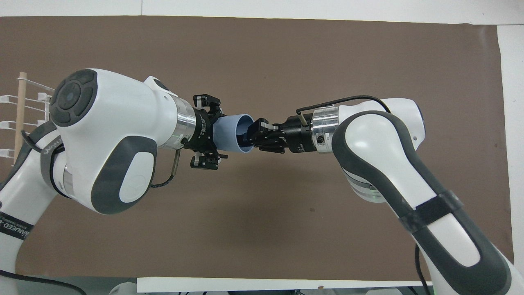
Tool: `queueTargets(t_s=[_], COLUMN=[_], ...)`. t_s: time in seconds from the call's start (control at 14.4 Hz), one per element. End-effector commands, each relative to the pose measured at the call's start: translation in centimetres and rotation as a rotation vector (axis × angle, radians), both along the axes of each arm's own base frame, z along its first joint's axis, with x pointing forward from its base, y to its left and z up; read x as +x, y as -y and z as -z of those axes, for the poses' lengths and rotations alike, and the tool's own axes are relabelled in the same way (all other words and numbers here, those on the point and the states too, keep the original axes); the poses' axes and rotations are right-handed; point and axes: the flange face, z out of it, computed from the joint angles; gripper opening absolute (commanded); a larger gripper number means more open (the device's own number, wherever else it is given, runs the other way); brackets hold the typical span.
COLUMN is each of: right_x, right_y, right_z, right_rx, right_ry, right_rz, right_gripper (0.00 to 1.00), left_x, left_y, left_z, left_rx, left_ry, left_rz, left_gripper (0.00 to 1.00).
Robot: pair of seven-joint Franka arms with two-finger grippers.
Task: Hang cup on cup holder
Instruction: 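Close the left gripper around the cup body near the right gripper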
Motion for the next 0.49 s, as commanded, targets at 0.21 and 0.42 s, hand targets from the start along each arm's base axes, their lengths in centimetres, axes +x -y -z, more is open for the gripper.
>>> queueTargets(t_s=[0.21,0.42], right_x=[-0.33,-0.33], right_y=[0.00,0.00], right_z=[-0.88,-0.88], right_rx=[0.023,0.023], right_ry=[-0.015,-0.015], right_rz=[0.017,0.017], right_gripper=[0.00,0.00], left_x=[-0.40,-0.40], left_y=[-0.81,-0.67], left_z=[0.08,-0.05], left_rx=[-0.035,-0.037], left_ry=[0.008,0.008], left_rz=[0.008,0.009], left_gripper=[0.00,0.00])
